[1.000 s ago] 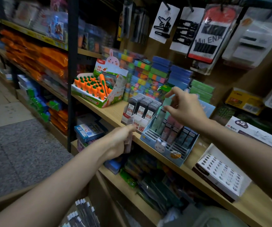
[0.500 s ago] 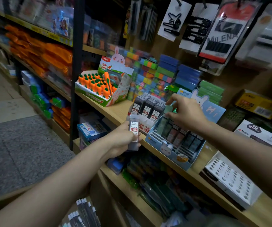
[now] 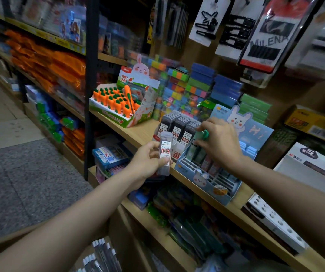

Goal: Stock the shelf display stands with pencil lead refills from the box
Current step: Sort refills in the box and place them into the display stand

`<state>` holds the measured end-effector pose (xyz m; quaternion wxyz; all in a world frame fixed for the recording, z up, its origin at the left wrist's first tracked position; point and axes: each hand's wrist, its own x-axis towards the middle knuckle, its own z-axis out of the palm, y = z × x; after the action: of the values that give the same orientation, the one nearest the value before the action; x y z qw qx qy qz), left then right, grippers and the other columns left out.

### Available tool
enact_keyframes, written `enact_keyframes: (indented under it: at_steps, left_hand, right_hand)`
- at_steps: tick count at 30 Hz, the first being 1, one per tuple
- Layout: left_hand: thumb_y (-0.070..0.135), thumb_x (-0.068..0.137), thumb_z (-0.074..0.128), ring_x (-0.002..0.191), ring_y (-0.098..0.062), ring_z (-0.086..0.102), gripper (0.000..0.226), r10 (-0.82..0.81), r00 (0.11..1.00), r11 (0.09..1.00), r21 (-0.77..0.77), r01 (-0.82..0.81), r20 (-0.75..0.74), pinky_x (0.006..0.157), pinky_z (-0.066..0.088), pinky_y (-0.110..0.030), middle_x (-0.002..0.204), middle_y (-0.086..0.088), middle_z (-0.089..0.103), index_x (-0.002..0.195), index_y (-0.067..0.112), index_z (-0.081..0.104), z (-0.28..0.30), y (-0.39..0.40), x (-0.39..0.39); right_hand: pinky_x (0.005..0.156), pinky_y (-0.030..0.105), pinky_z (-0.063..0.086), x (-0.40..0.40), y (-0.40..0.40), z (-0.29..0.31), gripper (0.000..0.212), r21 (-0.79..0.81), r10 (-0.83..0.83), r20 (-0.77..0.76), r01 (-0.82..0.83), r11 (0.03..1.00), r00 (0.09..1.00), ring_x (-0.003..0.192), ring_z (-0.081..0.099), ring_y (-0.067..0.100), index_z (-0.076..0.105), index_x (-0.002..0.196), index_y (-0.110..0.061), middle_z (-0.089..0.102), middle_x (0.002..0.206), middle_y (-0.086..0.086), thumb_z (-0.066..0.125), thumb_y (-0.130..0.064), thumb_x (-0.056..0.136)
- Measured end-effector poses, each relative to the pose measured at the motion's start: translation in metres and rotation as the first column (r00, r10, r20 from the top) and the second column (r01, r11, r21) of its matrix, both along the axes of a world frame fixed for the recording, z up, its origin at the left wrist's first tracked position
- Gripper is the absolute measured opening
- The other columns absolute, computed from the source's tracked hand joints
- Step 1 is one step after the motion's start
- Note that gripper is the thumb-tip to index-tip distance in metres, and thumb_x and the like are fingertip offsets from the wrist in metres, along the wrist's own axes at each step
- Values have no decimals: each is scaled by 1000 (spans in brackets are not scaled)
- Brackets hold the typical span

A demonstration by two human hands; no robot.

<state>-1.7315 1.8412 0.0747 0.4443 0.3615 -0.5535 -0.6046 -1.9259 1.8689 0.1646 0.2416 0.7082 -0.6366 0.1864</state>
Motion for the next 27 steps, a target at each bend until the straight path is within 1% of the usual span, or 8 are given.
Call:
enact_keyframes:
  at_steps: [3, 6, 11, 14, 18, 22, 24, 27]
  left_hand:
    - [2, 90, 63, 89, -9, 71, 35, 27, 999, 998, -56, -25, 26, 79, 55, -29, 101, -3, 73, 121, 18, 60, -1, 1, 3]
    - [1, 92, 61, 96, -16, 70, 38, 21, 1000, 992, -122, -18, 23, 86, 56, -35, 106, -5, 72, 126, 15, 60, 0, 1, 3]
    - [2, 91, 62, 103, -21, 66, 33, 10, 1000, 980, -198, -8, 9, 91, 52, -35, 103, -1, 71, 108, 30, 63, 6, -3, -2]
    - [12, 92, 64, 93, -10, 62, 24, 123, 992, 975, -189, -117, 21, 79, 50, -19, 100, 6, 66, 112, 26, 61, 6, -12, 0]
    - [23, 92, 64, 94, -9, 54, 38, 370, 902, 919, -233, -319, 225, 82, 49, -26, 116, 2, 54, 128, 18, 51, 0, -24, 7]
    - [22, 92, 64, 115, -12, 48, 55, 346, 899, 927, -245, -284, 267, 100, 44, -33, 142, -2, 42, 142, 16, 42, 0, -32, 5]
    - [22, 91, 66, 129, -17, 43, 62, 303, 924, 943, -215, -255, 234, 107, 42, -41, 148, 0, 37, 146, 19, 37, 3, -37, 3]
    - [19, 92, 65, 133, -17, 42, 64, 247, 946, 960, -183, -210, 209, 107, 42, -44, 150, 1, 38, 148, 22, 34, 3, -42, 0]
  right_hand:
    - [86, 38, 45, 6, 3, -3, 48, -27, 41, 77, -39, 999, 996, 105, 53, 20, 64, 124, -18, 54, 118, 3, 74, -39, 82]
    - [79, 20, 45, 24, 3, 2, 49, -11, 204, 254, -208, 978, 945, 91, 54, 8, 57, 135, -20, 58, 110, -2, 66, -38, 90]
    - [64, -4, 36, 49, -8, 12, 31, 144, 254, 327, -314, 939, 910, 71, 51, -13, 70, 115, -22, 66, 94, -10, 74, -29, 85]
    - [62, -1, 40, 54, -20, 24, 24, 101, 257, 347, -308, 946, 902, 71, 54, -9, 75, 106, -22, 71, 95, -8, 77, -27, 82]
    - [61, -4, 39, 53, -44, 50, 29, -93, 256, 402, -239, 967, 879, 74, 54, -6, 74, 108, -18, 67, 96, -6, 78, -26, 81]
    - [62, -3, 38, 52, -70, 55, 29, -105, 224, 369, -199, 974, 902, 76, 55, -2, 74, 109, -17, 65, 97, -5, 78, -25, 81]
    - [72, 8, 45, 53, -78, 48, 31, -85, 218, 333, -201, 976, 917, 82, 59, 6, 73, 110, -16, 69, 102, -1, 79, -25, 81]
    - [76, 26, 53, 54, -86, 31, 34, -63, 237, 320, -229, 971, 917, 81, 62, 10, 71, 107, -14, 69, 96, 0, 82, -25, 77]
